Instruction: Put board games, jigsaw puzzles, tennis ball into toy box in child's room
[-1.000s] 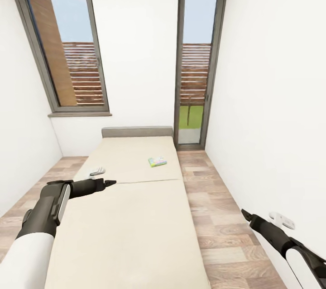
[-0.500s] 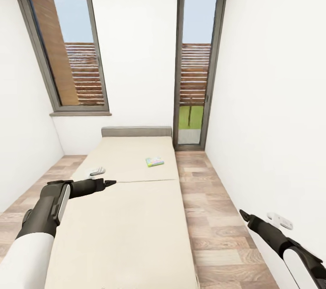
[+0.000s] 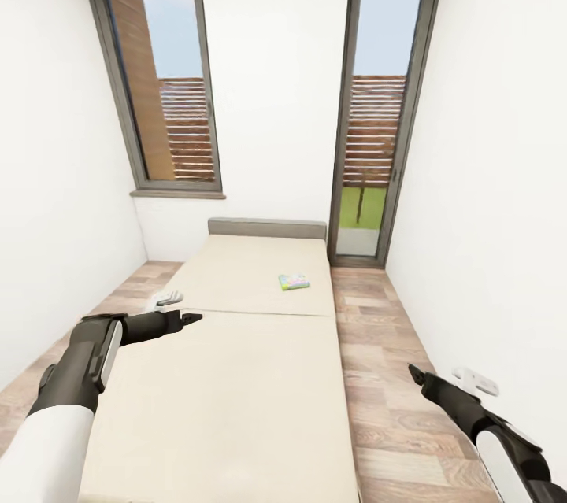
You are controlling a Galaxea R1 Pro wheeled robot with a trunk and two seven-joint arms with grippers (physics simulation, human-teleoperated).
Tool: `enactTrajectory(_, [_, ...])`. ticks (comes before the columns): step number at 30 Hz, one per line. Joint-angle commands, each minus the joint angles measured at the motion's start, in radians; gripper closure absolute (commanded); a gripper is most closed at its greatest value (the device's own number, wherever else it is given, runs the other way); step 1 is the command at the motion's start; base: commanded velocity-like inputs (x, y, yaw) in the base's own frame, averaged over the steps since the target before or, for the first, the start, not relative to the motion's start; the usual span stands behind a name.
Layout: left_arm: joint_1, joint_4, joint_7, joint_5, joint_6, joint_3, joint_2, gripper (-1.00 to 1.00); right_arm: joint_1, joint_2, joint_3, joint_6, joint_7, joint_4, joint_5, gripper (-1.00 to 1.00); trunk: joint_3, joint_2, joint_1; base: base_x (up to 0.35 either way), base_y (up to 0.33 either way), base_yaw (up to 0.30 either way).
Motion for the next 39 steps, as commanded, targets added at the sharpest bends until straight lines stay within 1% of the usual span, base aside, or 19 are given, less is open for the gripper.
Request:
enactTrajectory(1, [-0.001, 0.0, -0.01, -0.011, 0.003, 0.002, -0.001, -1.0, -0.002, 0.001, 0.0, 0.004, -0.008, -0.001, -0.005, -1.0, 0.0, -0.001, 0.0, 0.0, -0.002, 0.284])
enactTrajectory(8, [-0.001, 0.0, -0.009, -0.011, 0.003, 0.003, -0.001, -1.0, -0.003, 0.003, 0.0, 0.004, -0.007, 0.0, 0.006, -1.0, 0.0, -0.001, 0.0, 0.0, -0.001, 0.128])
enactTrajectory(26, [-0.001, 0.0, -0.007, -0.011, 0.003, 0.003, -0.001, -1.0, -0.003, 0.004, -0.002, 0.002, -0.006, 0.003, 0.008, -1.0, 0.0, -0.001, 0.0, 0.0, -0.006, 0.007])
enactTrajectory(30, [-0.001, 0.0, -0.007, -0.011, 0.003, 0.002, -0.002, -1.0, -0.003, 0.004, -0.001, 0.002, -0.006, 0.003, 0.008, -1.0, 0.0, -0.001, 0.0, 0.0, -0.198, 0.166])
enactTrajectory(39, [-0.001, 0.0, -0.007, -0.011, 0.003, 0.0, -0.002, -1.0, -0.003, 0.004, -0.001, 0.002, -0.006, 0.003, 0.008, -1.0, 0.002, -0.001, 0.0, 0.0, -0.285, 0.264])
